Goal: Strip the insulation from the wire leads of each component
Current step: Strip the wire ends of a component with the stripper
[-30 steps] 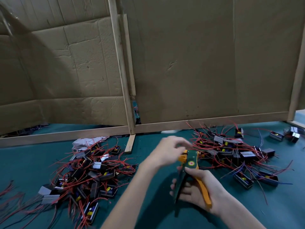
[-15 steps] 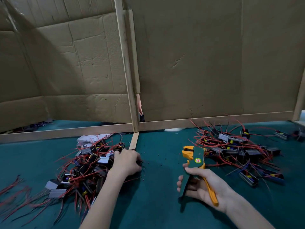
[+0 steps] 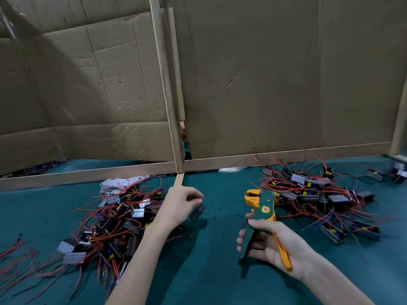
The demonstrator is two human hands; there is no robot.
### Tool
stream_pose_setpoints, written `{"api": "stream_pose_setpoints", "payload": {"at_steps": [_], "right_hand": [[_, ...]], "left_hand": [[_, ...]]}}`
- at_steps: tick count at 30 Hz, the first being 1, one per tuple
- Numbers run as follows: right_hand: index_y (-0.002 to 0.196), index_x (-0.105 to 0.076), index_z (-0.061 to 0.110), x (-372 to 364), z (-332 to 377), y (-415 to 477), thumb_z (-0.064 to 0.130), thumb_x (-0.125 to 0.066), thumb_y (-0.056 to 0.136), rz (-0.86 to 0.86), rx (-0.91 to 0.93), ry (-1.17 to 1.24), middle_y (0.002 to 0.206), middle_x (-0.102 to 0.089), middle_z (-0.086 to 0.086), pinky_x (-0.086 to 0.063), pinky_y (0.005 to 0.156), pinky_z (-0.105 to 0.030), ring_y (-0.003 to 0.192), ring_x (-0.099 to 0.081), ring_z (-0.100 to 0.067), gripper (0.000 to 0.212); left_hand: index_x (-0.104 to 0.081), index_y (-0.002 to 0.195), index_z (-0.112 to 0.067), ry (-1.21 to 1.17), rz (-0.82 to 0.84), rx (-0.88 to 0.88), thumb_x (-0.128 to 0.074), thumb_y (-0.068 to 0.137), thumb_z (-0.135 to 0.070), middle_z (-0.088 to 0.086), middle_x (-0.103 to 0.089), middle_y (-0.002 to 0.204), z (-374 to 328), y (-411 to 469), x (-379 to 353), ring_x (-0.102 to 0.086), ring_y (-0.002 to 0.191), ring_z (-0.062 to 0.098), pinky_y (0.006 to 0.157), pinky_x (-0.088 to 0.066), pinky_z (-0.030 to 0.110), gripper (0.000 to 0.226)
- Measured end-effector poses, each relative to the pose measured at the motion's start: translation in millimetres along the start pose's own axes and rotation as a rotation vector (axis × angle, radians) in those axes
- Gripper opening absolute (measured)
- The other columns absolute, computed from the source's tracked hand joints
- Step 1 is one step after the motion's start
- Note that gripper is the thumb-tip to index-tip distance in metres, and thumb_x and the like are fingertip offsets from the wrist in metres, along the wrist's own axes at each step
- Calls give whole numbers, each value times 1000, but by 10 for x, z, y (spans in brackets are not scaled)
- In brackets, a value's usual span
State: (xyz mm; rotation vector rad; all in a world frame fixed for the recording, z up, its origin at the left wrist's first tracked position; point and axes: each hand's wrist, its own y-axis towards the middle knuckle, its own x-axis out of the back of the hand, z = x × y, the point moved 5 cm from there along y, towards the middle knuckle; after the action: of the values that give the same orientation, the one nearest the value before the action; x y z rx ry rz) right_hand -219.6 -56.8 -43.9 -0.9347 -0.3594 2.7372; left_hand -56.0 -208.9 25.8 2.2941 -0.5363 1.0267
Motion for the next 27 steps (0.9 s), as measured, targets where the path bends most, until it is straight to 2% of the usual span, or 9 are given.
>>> {"api": "stream_pose_setpoints", "payload": {"at_steps": [4,9,11,13,18,22,25,27], "right_hand": [[104,-61,6,-16,4,-25,5,-67,70,5,5,-6,83,-65,-28,-58,63,-50,70,-67,-41,35],[105,-60,6,-1,35,-46,6,-67,71,-8,14,-12,84,-65,-28,-58,64,-50,72,-68,-41,35],[106,-60,6,-8,42,-48,6,-66,71,-11,13,-11,84,-65,-28,-58,64,-50,72,-68,-41,35],[106,-60,6,-16,45,-52,6,-66,71,-10,10,-12,84,-65,-28,-58,63,-50,71,-68,-41,36],[108,-59,6,-44,47,-74,7,-66,70,-9,10,-34,84,-65,-28,-58,63,-49,71,-68,-40,39],[113,-57,7,-65,67,-94,8,-67,70,-9,27,-61,83,-65,-27,-58,64,-49,72,-67,-41,44],[116,-56,7,-95,94,-116,7,-68,71,21,52,-99,83,-64,-28,-57,66,-49,72,-66,-41,46],[118,-56,5,-115,102,-131,6,-69,73,56,63,-116,84,-63,-29,-56,67,-50,73,-66,-42,46]], "left_hand": [[-69,111,-13,-145,287,32,-64,84,-4,1,-73,97,-147,-74,-168,-66,90,9,89,-49,19,29],[-61,122,-17,-185,314,82,-47,82,4,1,-68,111,-153,-89,-228,-63,103,13,89,-49,18,47],[-58,126,-19,-135,357,70,-49,81,5,-1,-62,119,-120,-101,-289,-59,106,13,89,-46,16,52],[-61,124,-20,-40,374,45,-58,82,-1,-4,-61,121,-77,-107,-354,-56,108,10,90,-42,14,46],[-75,95,-19,38,345,-33,-70,82,-17,-1,-72,97,-37,-87,-461,-64,91,13,80,-44,16,14],[-73,85,-18,3,245,-31,-69,86,-23,-6,-72,86,-15,-84,-504,-63,81,8,79,-46,22,6],[-69,73,-20,-259,132,-20,-68,86,-18,-8,-68,74,-80,-66,-460,-58,70,5,74,-45,23,14],[-67,73,-22,-467,48,13,-69,86,-15,-7,-69,73,-111,-38,-398,-59,69,6,74,-48,24,14]]}}
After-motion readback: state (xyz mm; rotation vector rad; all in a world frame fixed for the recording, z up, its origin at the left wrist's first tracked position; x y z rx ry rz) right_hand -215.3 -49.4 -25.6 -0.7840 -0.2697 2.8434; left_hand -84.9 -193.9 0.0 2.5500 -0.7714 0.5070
